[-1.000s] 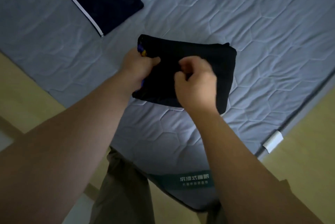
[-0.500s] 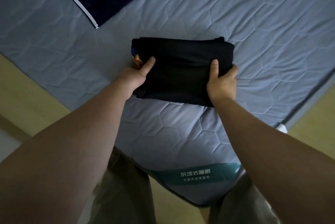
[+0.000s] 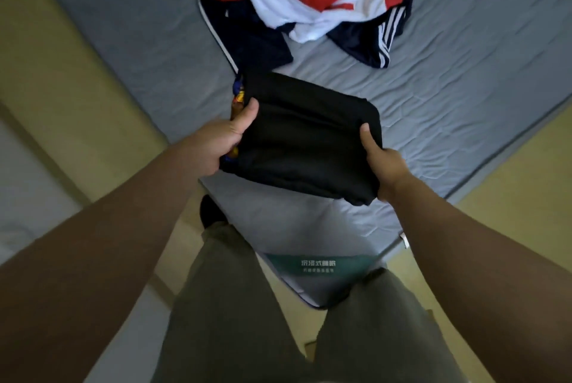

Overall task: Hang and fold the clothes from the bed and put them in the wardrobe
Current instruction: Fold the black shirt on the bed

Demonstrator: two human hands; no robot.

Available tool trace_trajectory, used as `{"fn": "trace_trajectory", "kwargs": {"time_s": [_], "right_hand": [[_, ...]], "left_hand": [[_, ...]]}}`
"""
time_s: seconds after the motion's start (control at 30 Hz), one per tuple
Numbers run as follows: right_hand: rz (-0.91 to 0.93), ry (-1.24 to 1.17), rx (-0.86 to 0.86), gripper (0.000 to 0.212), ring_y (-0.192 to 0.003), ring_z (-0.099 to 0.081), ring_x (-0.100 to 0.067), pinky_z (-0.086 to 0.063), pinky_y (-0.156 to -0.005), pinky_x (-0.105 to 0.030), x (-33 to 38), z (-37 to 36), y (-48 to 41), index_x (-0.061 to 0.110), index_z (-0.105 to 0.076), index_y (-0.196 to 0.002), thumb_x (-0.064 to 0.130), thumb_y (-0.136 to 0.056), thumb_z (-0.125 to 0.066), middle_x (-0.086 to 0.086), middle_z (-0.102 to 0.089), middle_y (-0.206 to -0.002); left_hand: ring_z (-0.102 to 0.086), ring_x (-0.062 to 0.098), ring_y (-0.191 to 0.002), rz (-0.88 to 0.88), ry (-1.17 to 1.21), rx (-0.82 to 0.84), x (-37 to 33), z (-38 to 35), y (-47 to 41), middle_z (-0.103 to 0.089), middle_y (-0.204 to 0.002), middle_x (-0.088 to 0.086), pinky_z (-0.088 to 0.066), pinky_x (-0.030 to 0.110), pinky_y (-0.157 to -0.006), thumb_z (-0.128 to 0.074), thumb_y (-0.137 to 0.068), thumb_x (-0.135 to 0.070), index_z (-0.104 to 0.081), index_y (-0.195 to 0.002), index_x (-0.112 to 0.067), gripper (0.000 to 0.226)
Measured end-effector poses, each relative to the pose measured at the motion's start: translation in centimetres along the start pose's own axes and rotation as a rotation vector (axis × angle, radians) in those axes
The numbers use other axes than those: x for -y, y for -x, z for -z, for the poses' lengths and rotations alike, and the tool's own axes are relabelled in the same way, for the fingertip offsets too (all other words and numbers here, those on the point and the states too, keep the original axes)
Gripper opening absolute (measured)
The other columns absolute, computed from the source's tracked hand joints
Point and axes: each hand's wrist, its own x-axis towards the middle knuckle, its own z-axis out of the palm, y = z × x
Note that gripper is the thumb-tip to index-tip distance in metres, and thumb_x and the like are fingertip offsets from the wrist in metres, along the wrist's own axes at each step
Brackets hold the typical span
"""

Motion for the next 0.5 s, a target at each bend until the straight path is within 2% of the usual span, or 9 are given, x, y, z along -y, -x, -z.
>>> {"fn": "trace_trajectory", "kwargs": {"time_s": [0.13, 0.2, 0.27, 0.37, 0.5], "right_hand": [[0.048, 0.013, 0.094, 0.093, -0.084, -0.076, -0.021, -0.062, -0.067, -0.034, 4.1, -2.2, 10.8, 0.016, -0.064, -0.107, 0.09, -0.052, -0.071, -0.002, -0.073, -0.106], [0.078, -0.002, 0.102, 0.108, -0.091, -0.075, -0.022, -0.063, -0.074, -0.036, 5.8, -4.1, 14.9, 0.014, -0.061, -0.124, 0.093, -0.051, -0.067, -0.003, -0.072, -0.111], [0.068, -0.029, 0.108, 0.11, -0.094, -0.074, -0.025, -0.062, -0.08, -0.04, 7.1, -6.2, 18.3, 0.013, -0.06, -0.129, 0.092, -0.053, -0.065, -0.005, -0.072, -0.113], [0.111, -0.07, 0.107, 0.102, -0.098, -0.072, -0.027, -0.059, -0.09, -0.045, 8.8, -9.1, 22.6, 0.009, -0.062, -0.13, 0.087, -0.064, -0.065, -0.008, -0.072, -0.114], [0.209, -0.122, 0.149, 0.093, -0.1, -0.073, -0.028, -0.059, -0.091, -0.045, 11.9, -11.8, 28.0, 0.01, -0.062, -0.13, 0.082, -0.071, -0.064, -0.009, -0.072, -0.115]], "left_hand": [[-0.074, 0.022, -0.098, 0.006, 0.112, 0.036, -2.2, 6.0, 10.1, -0.075, -0.115, 0.002, -0.06, 0.037, -0.082, -0.079, -0.059, -0.074, -0.068, -0.121, -0.027, 0.079], [-0.076, 0.024, -0.09, 0.037, 0.182, 0.043, -3.2, 8.7, 13.7, -0.077, -0.106, 0.006, -0.062, 0.033, -0.067, -0.079, -0.07, -0.063, -0.071, -0.115, -0.022, 0.061], [-0.076, 0.025, -0.085, 0.029, 0.235, 0.043, -4.3, 11.3, 16.8, -0.078, -0.101, 0.008, -0.061, 0.032, -0.058, -0.078, -0.078, -0.054, -0.073, -0.11, -0.02, 0.047], [-0.075, 0.025, -0.094, -0.065, 0.228, 0.041, -6.5, 15.3, 21.2, -0.076, -0.108, 0.008, -0.061, 0.032, -0.065, -0.077, -0.079, -0.055, -0.072, -0.116, -0.02, 0.051], [-0.075, 0.022, -0.094, -0.255, 0.184, 0.003, -9.3, 19.5, 26.7, -0.077, -0.107, 0.005, -0.06, 0.027, -0.066, -0.076, -0.075, -0.063, -0.073, -0.113, -0.02, 0.058]]}}
